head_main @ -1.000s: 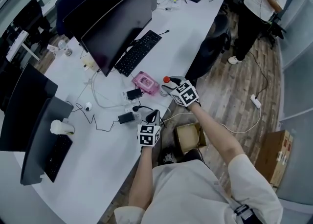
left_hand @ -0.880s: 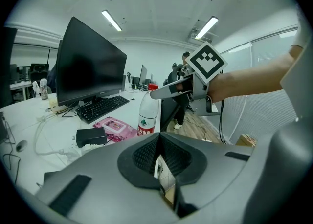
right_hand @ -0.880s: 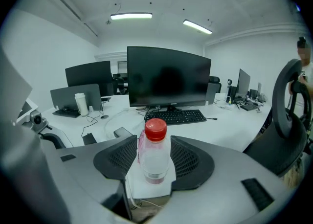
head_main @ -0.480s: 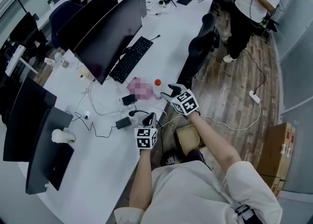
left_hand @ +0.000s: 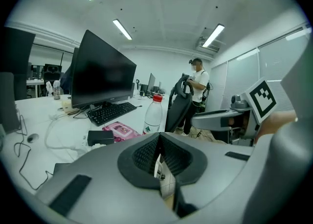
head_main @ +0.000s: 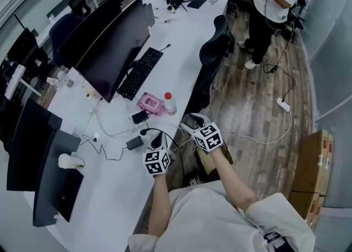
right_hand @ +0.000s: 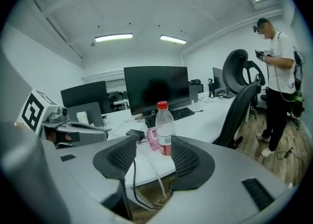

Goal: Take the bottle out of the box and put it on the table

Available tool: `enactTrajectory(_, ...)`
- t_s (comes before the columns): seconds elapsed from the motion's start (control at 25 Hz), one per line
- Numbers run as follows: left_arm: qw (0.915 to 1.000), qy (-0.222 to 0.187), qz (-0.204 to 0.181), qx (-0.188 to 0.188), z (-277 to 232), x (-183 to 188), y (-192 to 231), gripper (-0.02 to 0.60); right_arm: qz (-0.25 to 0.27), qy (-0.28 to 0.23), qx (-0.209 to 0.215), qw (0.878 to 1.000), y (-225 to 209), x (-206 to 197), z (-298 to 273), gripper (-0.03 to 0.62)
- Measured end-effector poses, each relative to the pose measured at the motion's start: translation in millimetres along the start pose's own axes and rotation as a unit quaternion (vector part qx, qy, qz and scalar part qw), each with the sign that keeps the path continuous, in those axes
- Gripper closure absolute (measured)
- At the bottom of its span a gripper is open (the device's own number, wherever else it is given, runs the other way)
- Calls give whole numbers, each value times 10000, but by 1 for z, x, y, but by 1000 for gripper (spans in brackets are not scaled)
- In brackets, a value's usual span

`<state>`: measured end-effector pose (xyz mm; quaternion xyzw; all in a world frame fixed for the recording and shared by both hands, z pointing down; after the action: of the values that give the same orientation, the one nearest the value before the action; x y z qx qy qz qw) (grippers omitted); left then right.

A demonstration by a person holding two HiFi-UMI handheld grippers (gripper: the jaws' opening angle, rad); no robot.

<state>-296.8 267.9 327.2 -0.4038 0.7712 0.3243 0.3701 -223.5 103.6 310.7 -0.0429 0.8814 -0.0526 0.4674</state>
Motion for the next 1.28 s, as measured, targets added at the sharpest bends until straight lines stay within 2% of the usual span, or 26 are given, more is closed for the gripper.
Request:
enactTrajectory(0.12,9998,-27,-208,28,6,3,-2,568,-262,-140,-17,9996,2,-9,13,342)
enactTrajectory(0.24,9993,-36,-372,82,11,5,0,568,-237,-139,-4,9996,4,-15,22,344)
enactTrajectory(0.52,9993,-87,-368,68,8,5,0,568,-264,-153,-104,9995,1,-22,29,353)
enactTrajectory(1.28,9992,-83,-384,-14,16,-2,-4,568,-151,-55,64,9999,36,-33,21,405)
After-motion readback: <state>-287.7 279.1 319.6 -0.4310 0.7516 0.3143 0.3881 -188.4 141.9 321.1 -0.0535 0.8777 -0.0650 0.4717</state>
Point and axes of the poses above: the fingertips, and each gripper's own axes: z backward along the fingers, y to its left, x out of its top, the point moved 6 cm from there along z, backward along the fingers, and after that the axes turned 10 degrees about y, right-handed, at the moved point
